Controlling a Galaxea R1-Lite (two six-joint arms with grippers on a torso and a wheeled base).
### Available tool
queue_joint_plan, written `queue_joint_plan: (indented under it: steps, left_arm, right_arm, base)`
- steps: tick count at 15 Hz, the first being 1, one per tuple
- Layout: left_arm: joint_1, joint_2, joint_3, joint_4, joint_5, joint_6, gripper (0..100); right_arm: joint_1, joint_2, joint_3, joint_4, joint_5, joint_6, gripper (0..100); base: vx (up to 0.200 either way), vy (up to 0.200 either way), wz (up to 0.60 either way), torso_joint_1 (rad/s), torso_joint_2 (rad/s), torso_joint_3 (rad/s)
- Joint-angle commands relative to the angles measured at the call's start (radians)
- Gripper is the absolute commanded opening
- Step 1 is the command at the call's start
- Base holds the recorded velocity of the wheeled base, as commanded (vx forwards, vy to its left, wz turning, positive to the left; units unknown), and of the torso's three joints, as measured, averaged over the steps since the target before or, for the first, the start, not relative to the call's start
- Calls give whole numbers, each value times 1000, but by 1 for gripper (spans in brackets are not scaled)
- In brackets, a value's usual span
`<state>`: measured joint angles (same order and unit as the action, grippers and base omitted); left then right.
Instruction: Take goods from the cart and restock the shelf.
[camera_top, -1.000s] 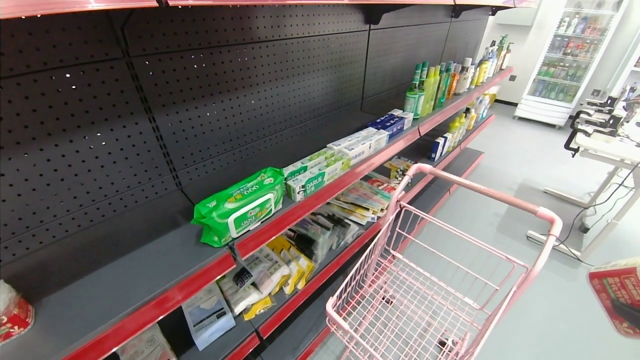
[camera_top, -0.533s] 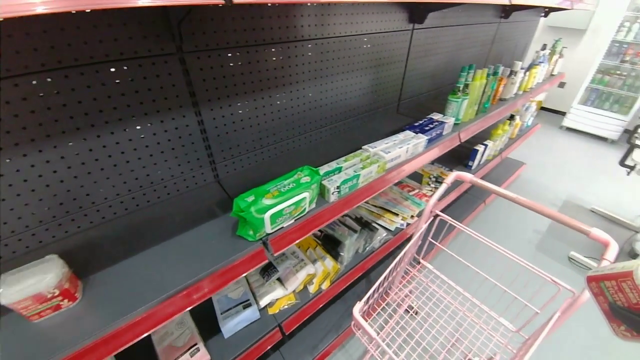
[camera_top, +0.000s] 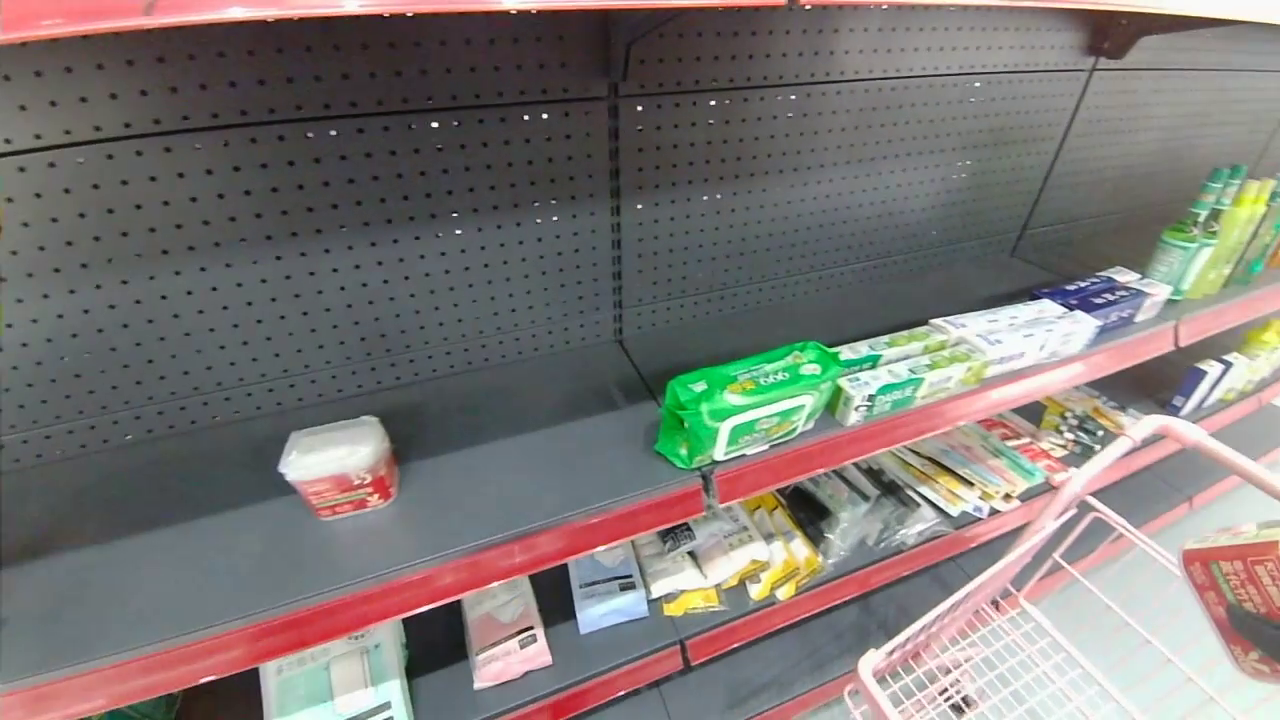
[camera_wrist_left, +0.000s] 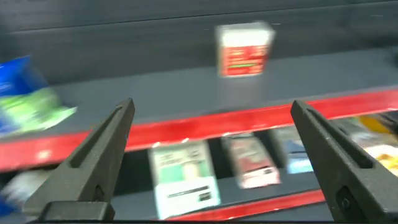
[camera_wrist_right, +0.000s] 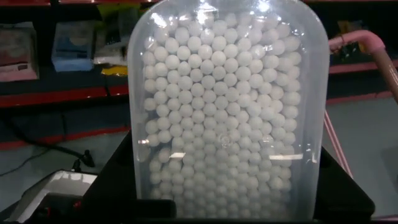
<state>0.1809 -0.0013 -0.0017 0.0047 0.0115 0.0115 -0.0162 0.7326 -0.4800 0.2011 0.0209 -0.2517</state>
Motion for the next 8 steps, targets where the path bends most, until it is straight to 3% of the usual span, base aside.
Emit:
queue_joint_plan:
  steps: [1, 7, 8]
  left_arm:
    - [0, 1, 0, 0, 1, 1, 100]
    - [0, 1, 0, 0, 1, 1, 100]
    - [0, 1, 0, 0, 1, 1, 100]
  right_arm:
    - [1, -16, 0, 0, 1, -1, 0]
    - [-1, -70, -2, 3, -4, -4, 0]
    - [-1, -79, -2, 1, -4, -4, 0]
  base:
    - [0, 0, 600, -2, 7, -2]
    - [0, 0, 600, 2, 6, -1]
    - [0, 0, 0, 0, 0, 0]
